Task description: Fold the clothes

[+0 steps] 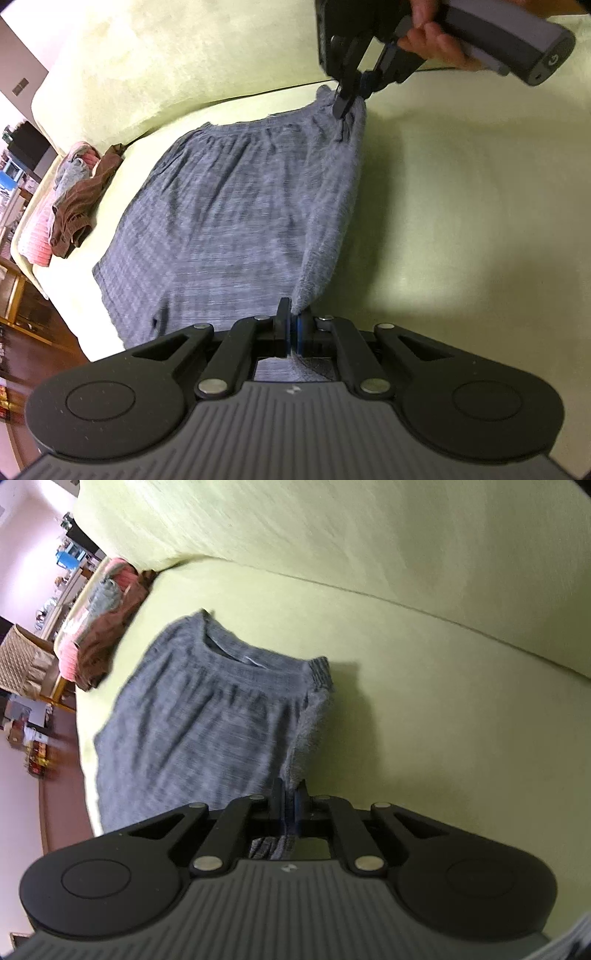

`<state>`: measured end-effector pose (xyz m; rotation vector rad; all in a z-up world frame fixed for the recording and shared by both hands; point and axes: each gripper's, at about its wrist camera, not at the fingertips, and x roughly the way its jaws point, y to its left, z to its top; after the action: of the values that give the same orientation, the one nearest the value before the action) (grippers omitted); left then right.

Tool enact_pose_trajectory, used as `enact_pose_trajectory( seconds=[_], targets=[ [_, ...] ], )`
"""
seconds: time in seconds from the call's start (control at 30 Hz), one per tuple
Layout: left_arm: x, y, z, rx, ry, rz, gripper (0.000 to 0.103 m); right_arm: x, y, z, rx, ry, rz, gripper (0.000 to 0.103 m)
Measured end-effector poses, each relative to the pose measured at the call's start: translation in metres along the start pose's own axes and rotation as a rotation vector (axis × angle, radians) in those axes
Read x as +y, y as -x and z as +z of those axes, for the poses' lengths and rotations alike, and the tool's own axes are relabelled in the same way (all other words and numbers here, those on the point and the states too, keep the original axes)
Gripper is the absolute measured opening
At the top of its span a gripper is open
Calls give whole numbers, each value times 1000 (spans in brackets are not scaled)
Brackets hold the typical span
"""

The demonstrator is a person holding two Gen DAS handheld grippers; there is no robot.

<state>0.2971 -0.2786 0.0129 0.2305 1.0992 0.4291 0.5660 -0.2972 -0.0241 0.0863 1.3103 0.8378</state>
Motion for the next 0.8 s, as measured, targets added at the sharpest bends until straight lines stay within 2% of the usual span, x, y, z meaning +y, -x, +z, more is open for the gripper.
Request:
enact_pose_trajectory(
  seconds=[0.13, 0.2, 0.23, 0.3, 0.33, 0.5, 0.63, 0.8],
  targets=[
    [46, 2, 6, 9, 21, -15, 0, 37, 7, 15, -9, 30, 11, 3],
    [87, -3, 12, 14, 25, -11, 0, 59, 6, 25, -11, 38, 15, 3],
    [94, -5, 12, 15, 26, -12, 0, 69, 3, 30, -12, 34, 14, 3],
    [141, -16, 18, 22, 41, -31, 0, 90, -4, 40, -13, 21, 10, 3],
    [147, -17, 19, 22, 44, -35, 0, 100, -7, 45, -13, 15, 9, 3],
    [238, -63, 26, 24, 42, -109, 0, 151, -45, 68, -48, -23, -26, 3],
    [282, -101, 27, 39, -7, -149, 0, 183, -85, 83, -82, -67, -65, 3],
    [327, -155, 35, 41, -71, -163, 0, 212, -137, 98, -133, -111, -124, 3]
  ],
)
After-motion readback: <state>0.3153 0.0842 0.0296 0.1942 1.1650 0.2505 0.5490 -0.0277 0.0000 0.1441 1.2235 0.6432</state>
